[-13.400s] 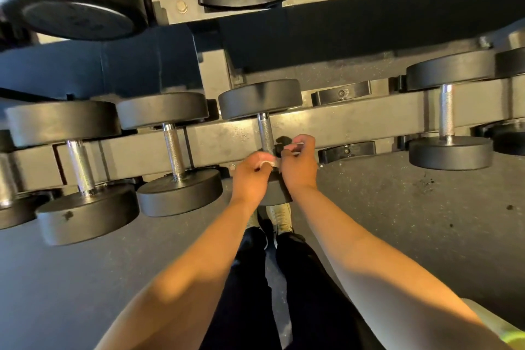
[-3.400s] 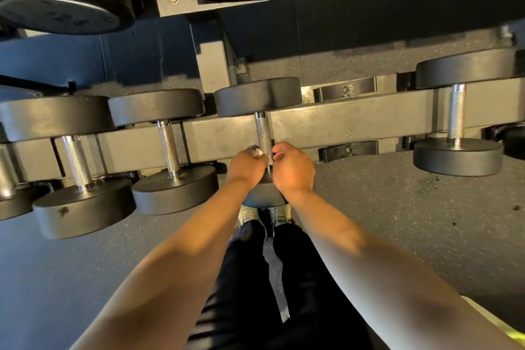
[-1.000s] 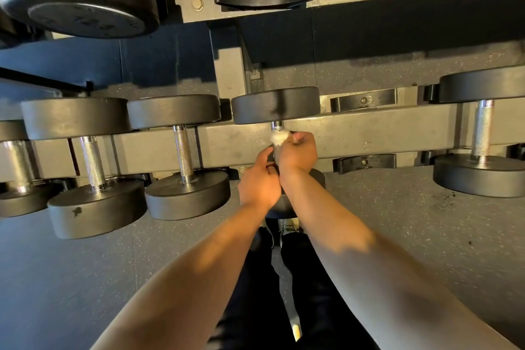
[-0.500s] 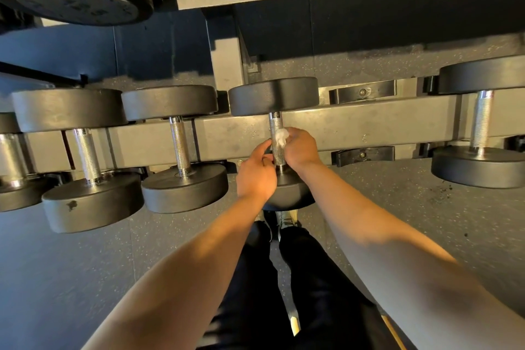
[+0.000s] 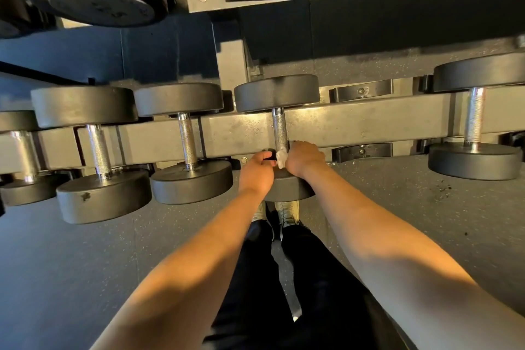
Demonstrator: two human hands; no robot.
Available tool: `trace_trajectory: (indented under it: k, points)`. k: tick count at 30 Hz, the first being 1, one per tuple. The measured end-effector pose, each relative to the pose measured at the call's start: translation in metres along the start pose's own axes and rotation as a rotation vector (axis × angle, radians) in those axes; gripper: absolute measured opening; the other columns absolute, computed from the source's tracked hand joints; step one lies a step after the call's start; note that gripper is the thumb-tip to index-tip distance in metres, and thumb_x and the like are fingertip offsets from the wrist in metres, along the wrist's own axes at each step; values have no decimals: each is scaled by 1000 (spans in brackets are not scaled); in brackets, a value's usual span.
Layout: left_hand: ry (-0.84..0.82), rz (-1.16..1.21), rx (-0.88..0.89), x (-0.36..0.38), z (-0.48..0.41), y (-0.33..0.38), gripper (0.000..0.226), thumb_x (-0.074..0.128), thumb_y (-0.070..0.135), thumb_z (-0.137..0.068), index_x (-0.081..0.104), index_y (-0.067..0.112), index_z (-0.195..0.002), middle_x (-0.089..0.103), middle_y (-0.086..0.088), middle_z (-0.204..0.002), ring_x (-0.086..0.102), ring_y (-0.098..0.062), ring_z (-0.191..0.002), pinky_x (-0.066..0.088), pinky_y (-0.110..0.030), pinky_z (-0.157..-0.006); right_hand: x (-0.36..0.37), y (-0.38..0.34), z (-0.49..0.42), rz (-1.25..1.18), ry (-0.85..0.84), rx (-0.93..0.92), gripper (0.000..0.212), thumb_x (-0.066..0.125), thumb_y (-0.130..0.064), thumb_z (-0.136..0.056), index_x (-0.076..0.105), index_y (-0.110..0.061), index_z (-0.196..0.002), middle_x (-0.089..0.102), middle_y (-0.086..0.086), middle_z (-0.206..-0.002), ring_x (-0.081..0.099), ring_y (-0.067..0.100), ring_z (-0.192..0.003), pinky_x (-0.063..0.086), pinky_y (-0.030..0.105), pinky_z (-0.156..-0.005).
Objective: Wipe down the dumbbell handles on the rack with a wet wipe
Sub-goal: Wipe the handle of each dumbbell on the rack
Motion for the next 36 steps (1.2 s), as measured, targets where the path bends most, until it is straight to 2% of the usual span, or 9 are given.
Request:
trace_trajectory:
  k: [5, 11, 14, 16, 20, 24, 28, 33, 36]
  points:
    - [-2, 12, 63, -5, 19, 3, 42, 36, 17, -103, 54, 27, -140, 65, -1, -121, 58, -11, -88, 45, -28, -71, -11, -3, 26, -87, 104, 49, 29, 53, -11, -95, 58, -9, -124, 63, 12, -124, 57, 31, -118, 44, 44, -103]
    - [-33, 95, 102, -27, 48, 20, 36, 44, 21, -105, 54, 24, -140, 60, -2, -132, 55, -20, -122, 37, -26, -96, -10, -17, 58, -457, 91, -2, 23, 52, -17, -97, 72, -7, -103, 71, 15, -108, 66, 30, -99, 54, 40, -91]
    - [-8, 183, 148, -47, 73, 40, 26, 55, 29, -103, 59, 26, -129, 62, 5, -121, 57, -12, -113, 40, -24, -97, -34, -26, 87, -603, 195, -74, 24, 52, -14, -99, 71, -12, -113, 66, 13, -117, 64, 28, -106, 51, 33, -92]
    - [13, 239, 182, -60, 89, 52, 15, 60, 41, -100, 63, 32, -112, 67, 4, -114, 63, -15, -109, 47, -33, -102, -51, -32, 106, -695, 230, -92, 23, 52, -11, -99, 66, -14, -117, 66, 11, -115, 64, 28, -104, 53, 36, -89]
    - [75, 223, 252, -90, 122, 85, 35, 61, 57, -93, 62, 22, -99, 68, -2, -87, 62, -16, -80, 54, -39, -87, -84, -48, 141, -862, 258, -158, 18, 58, -11, -95, 61, -22, -109, 67, 1, -107, 64, 22, -101, 55, 40, -91]
    - [122, -2, 348, -123, 152, 115, 18, 64, 22, -95, 53, 12, -104, 59, 0, -93, 59, -14, -86, 43, -10, -65, -117, -69, 178, -1078, 234, -245, 23, 60, -13, -96, 61, -25, -115, 64, -1, -108, 62, 16, -98, 55, 34, -89]
    - [226, -17, 389, -163, 184, 135, 19, 59, 13, -96, 46, 17, -110, 58, -1, -99, 55, -13, -82, 41, -20, -62, -141, -98, 206, -1221, 161, -341, 29, 58, -12, -98, 55, -22, -125, 58, 7, -122, 65, 22, -106, 60, 32, -84]
    - [246, 153, 393, -199, 198, 148, 41, 54, 12, -98, 44, 27, -135, 64, -1, -105, 65, -15, -85, 50, -26, -69, -168, -133, 233, -1325, 157, -421, 28, 47, -8, -104, 52, -18, -130, 56, 3, -114, 63, 22, -105, 59, 35, -87]
    - [243, 184, 425, -217, 207, 155, 35, 48, 9, -100, 50, 25, -132, 66, 1, -99, 65, -9, -83, 53, -19, -72, -179, -154, 242, -1303, 178, -453, 30, 45, -5, -103, 51, -24, -126, 57, 2, -113, 63, 23, -105, 60, 40, -87]
Point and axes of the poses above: each hand's wrist, its own z-axis away from the middle knuckle, its own x-axis out of the palm, y = z × x, the point moved 10 cm from there along -z, towards the middle knuckle
